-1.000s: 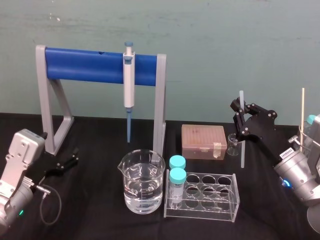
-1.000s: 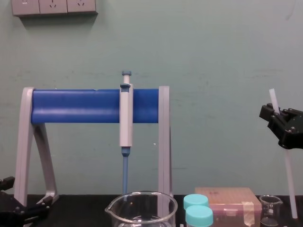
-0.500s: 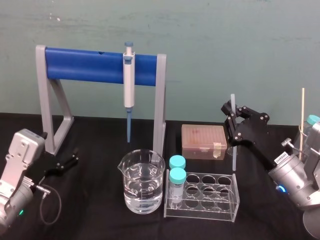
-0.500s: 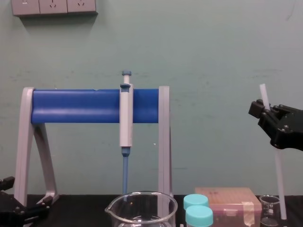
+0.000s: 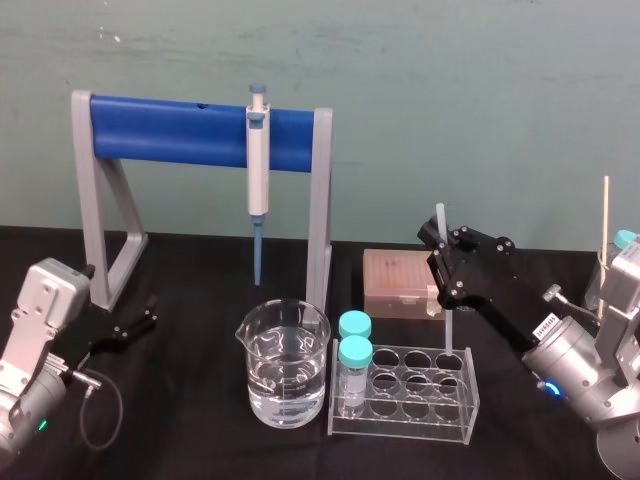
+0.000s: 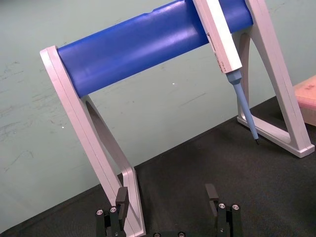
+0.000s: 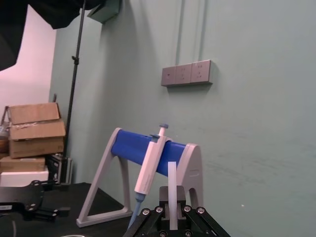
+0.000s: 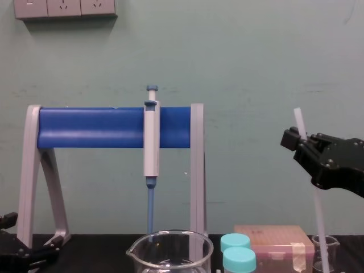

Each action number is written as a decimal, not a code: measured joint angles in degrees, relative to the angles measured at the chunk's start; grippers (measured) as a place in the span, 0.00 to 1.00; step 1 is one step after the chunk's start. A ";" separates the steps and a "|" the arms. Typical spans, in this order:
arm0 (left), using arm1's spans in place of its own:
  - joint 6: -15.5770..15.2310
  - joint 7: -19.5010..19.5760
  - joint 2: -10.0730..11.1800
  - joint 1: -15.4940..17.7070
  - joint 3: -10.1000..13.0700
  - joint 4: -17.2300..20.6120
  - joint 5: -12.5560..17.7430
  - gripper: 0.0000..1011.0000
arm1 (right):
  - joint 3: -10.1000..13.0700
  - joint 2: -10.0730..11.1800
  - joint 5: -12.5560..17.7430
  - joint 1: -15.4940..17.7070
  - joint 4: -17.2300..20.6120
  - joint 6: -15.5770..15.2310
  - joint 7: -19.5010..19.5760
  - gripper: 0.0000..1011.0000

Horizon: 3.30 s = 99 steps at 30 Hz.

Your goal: Pick up the stirring rod with one hand, then place it down.

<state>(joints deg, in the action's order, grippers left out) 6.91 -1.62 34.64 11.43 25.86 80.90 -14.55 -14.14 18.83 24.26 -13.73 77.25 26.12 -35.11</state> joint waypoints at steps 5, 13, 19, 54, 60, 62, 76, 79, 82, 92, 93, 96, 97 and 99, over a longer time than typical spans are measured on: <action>0.00 0.00 0.00 0.00 0.00 0.00 0.00 0.99 | -0.61 0.29 0.36 -0.23 -0.29 -0.45 -0.40 0.07; 0.00 0.00 0.00 0.00 0.00 0.00 0.00 0.99 | -1.26 0.60 0.72 -0.68 -1.22 -1.52 -0.42 0.07; 0.00 0.00 0.00 0.00 0.00 0.00 0.00 0.99 | -1.56 0.63 1.19 -1.41 -2.82 -2.06 -0.52 0.07; 0.00 0.00 0.00 0.00 0.00 0.00 0.00 0.99 | -3.95 0.37 5.06 -5.66 -10.52 -4.88 -4.30 0.07; 0.00 0.00 0.00 0.00 0.00 0.00 0.00 0.99 | -4.32 0.57 4.86 -5.85 -11.23 -5.02 -4.54 0.07; 0.00 0.00 0.00 0.00 0.00 0.00 0.00 0.99 | -4.43 0.69 4.82 -5.91 -11.57 -5.07 -4.69 0.07; 0.00 0.00 0.00 0.00 0.00 0.00 0.00 0.99 | -4.74 1.16 4.81 -6.06 -12.62 -6.34 -4.81 0.07; 0.00 0.00 0.00 0.00 0.00 0.00 0.00 0.99 | -4.83 1.28 4.55 -6.05 -12.46 -6.41 -4.45 0.07; 0.00 0.00 0.00 0.00 0.00 0.00 0.00 0.99 | -4.88 1.37 4.20 -6.01 -12.22 -6.41 -4.07 0.07; 0.00 0.00 0.00 0.00 0.00 0.00 0.00 0.99 | -4.87 1.33 4.27 -5.99 -12.23 -6.38 -4.10 0.07; 0.00 0.00 0.00 0.00 0.00 0.00 0.00 0.99 | -4.87 1.32 4.29 -5.99 -12.22 -6.37 -4.10 0.07; 0.00 0.00 0.00 0.00 0.00 0.00 0.00 0.99 | -4.85 1.30 4.33 -5.99 -12.23 -6.36 -4.11 0.07; 0.00 0.00 0.00 0.00 0.00 0.00 0.00 0.99 | -4.85 1.30 4.33 -5.99 -12.23 -6.36 -4.11 0.07; 0.00 0.00 0.00 0.00 0.00 0.00 0.00 0.99 | -4.84 1.29 4.36 -5.99 -12.24 -6.35 -4.10 0.08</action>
<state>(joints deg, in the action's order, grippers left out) 6.91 -1.62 34.64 11.43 25.86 80.90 -14.55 -18.98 20.12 28.62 -19.72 65.01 19.78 -39.21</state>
